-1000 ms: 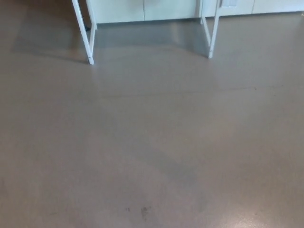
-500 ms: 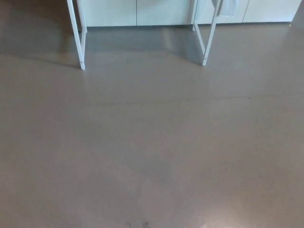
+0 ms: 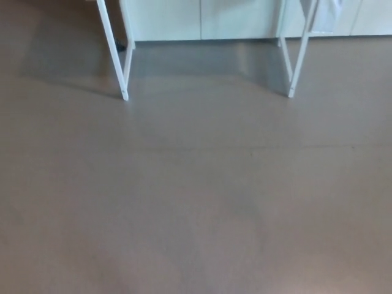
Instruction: The robot walks towards a table in front, picks a dumpling toy with left hand and puts it in an orange round plate
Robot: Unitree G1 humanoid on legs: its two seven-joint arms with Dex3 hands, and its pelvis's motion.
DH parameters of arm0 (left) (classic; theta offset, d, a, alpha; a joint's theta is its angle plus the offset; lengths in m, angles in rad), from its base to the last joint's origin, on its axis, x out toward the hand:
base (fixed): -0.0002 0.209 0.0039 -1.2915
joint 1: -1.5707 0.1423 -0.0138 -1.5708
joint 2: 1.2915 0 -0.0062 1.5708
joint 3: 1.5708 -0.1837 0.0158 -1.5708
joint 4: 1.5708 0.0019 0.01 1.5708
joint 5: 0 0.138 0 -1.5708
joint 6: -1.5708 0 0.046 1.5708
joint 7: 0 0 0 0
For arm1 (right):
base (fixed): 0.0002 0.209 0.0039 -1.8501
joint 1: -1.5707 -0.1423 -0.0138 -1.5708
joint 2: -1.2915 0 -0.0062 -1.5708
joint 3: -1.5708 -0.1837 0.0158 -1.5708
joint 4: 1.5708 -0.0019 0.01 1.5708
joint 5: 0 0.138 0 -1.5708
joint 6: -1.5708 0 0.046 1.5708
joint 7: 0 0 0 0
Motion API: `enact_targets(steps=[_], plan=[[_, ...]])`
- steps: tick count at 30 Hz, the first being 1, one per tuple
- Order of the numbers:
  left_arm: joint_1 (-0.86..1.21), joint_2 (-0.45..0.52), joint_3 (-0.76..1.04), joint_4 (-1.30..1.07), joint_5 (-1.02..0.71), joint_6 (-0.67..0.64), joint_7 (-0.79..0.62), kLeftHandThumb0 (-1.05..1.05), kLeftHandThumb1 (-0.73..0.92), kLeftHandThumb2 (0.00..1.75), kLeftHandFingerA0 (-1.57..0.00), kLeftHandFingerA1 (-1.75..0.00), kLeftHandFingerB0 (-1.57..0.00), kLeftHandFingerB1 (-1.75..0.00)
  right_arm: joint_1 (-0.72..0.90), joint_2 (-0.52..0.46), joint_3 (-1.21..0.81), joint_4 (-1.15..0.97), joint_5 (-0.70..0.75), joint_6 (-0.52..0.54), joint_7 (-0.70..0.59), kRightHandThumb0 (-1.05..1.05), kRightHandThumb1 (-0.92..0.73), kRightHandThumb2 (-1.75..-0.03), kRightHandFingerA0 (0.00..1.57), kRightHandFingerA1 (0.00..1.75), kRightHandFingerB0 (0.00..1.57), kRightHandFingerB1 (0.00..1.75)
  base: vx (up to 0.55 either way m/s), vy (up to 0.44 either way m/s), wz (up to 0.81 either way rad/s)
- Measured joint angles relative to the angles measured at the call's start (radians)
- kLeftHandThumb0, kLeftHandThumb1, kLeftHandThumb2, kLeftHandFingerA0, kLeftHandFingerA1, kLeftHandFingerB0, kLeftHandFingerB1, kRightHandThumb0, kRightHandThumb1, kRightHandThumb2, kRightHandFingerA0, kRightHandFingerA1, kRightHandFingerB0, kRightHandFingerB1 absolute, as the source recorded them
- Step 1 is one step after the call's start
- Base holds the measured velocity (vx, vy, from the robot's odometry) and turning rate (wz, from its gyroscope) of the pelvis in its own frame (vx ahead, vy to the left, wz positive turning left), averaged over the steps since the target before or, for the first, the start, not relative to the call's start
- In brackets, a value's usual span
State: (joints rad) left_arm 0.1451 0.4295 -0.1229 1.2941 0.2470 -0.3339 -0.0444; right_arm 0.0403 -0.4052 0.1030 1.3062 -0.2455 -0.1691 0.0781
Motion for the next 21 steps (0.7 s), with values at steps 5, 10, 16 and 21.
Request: enact_targets(steps=[5, 10, 16, 21], plan=[[0.007, 0.000, -0.003, 0.004, 0.005, 0.000, -0.003, -0.41, 0.62, 0.59, -0.59, -0.46, -0.44, -0.38, 0.001, 0.000, 0.000, 0.002, 0.000, -0.002, 0.001, -0.37, -0.66, -0.59, 0.55, 0.44, 0.36, 0.34, 0.30, 0.016, -0.10], [-0.002, 0.002, -0.008, 0.001, 0.010, -0.001, -0.004, -0.42, 0.61, 0.59, -0.59, -0.46, -0.44, -0.38, 0.005, 0.001, 0.003, 0.006, -0.002, -0.001, 0.004, -0.46, -0.54, -0.80, 0.52, 0.55, 0.31, 0.45, 0.47, 0.234, -0.28], [-0.024, 0.011, 0.001, 0.009, 0.011, 0.002, -0.004, -0.49, 0.50, 0.79, -0.52, -0.56, -0.40, -0.50, -0.004, 0.011, 0.007, 0.004, -0.005, -0.005, 0.004, -0.45, -0.53, -0.80, 0.49, 0.54, 0.31, 0.46, 0.43, 0.163, -0.26], [-0.022, 0.013, 0.007, 0.012, 0.012, 0.002, -0.009, -0.48, 0.51, 0.79, -0.49, -0.55, -0.37, -0.49, 0.002, 0.012, 0.007, 0.009, -0.006, -0.001, 0.004, -0.44, -0.55, -0.79, 0.49, 0.53, 0.33, 0.45, 0.39, -0.035, 0.13]])
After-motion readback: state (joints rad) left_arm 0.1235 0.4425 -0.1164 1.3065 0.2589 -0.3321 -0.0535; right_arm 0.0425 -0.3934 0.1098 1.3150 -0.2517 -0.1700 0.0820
